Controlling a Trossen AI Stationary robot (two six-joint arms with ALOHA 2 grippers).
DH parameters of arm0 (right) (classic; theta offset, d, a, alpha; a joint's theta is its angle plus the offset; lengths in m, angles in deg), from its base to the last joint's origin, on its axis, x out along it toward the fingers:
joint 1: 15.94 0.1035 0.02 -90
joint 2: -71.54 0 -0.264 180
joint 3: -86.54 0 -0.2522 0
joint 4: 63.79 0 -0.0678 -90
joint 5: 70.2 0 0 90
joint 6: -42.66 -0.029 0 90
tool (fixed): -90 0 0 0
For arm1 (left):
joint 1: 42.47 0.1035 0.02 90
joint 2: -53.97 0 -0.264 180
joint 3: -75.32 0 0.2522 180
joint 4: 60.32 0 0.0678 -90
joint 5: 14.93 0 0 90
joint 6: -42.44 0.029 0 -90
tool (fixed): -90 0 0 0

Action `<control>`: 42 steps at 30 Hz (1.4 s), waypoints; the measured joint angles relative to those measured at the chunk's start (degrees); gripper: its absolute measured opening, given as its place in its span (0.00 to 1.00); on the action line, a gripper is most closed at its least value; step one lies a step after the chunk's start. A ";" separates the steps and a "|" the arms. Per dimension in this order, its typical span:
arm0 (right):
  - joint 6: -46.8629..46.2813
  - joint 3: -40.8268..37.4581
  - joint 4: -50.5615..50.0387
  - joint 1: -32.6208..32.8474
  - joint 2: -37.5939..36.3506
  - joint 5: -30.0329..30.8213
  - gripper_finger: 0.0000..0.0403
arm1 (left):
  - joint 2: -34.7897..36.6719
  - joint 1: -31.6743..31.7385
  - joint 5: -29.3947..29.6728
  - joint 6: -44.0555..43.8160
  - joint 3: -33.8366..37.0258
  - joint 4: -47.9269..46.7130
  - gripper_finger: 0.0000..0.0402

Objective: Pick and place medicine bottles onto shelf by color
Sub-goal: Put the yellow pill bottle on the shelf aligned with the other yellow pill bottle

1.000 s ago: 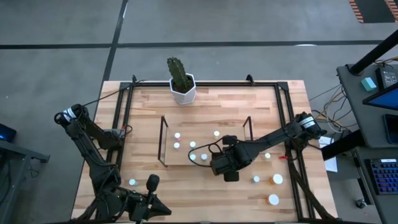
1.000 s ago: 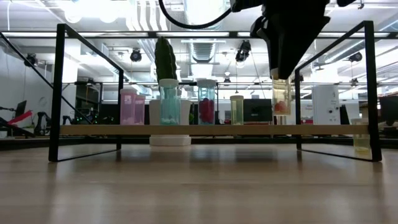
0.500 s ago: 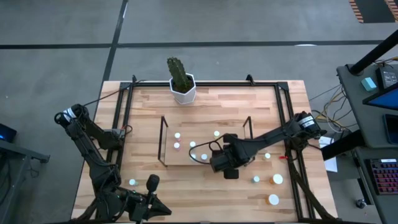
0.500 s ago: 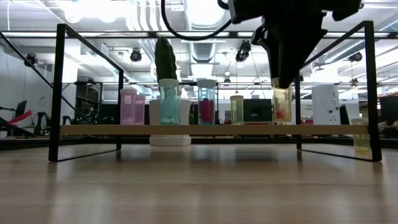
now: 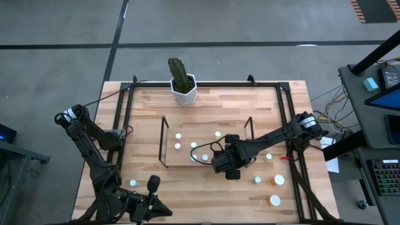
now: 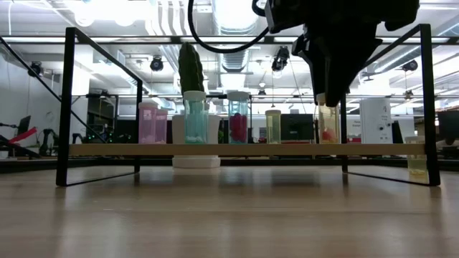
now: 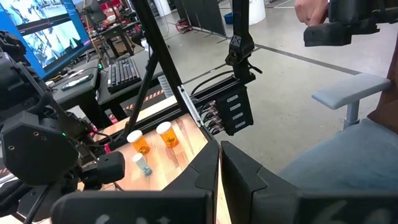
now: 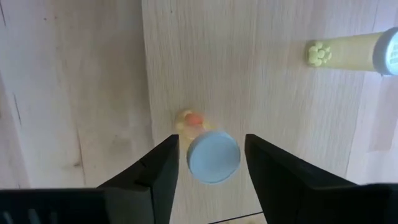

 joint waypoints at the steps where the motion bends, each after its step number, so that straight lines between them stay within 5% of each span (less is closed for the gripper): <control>1: 0.02 0.00 0.00 0.00 0.00 -0.02 0.44 | 0.00 0.00 0.01 0.00 0.00 0.00 0.00; 7: -1.17 1.07 0.12 1.29 -3.06 2.08 0.44 | 0.00 0.00 -0.01 -0.58 0.00 0.10 0.00; 12: -5.65 -0.45 3.07 9.55 -8.88 20.40 0.44 | 0.00 0.00 -0.01 -6.06 0.00 0.20 0.00; 17: -3.20 -6.29 20.29 20.54 -13.18 37.36 0.44 | 0.00 0.00 0.00 -14.94 0.00 0.20 0.00; 22: 14.09 -13.59 45.05 27.83 -12.98 48.29 0.43 | 0.00 0.00 2.04 -27.60 0.00 -0.86 0.00; 27: 29.87 -18.85 64.54 29.52 -12.96 47.65 0.41 | -0.04 0.05 0.89 -51.72 -1.67 -12.47 0.00; 33: 35.13 -20.09 66.02 30.08 -14.56 43.26 0.37 | -0.04 -0.07 -12.74 -83.98 -3.39 -32.93 0.00; 38: 37.21 -22.68 69.48 30.03 -17.09 39.95 0.35 | -0.04 0.39 -23.84 -95.52 -2.50 -44.72 0.00; 42: 42.20 -28.45 79.51 30.01 -19.12 37.63 0.33 | -0.04 1.01 -26.79 -99.08 -2.44 -50.00 0.00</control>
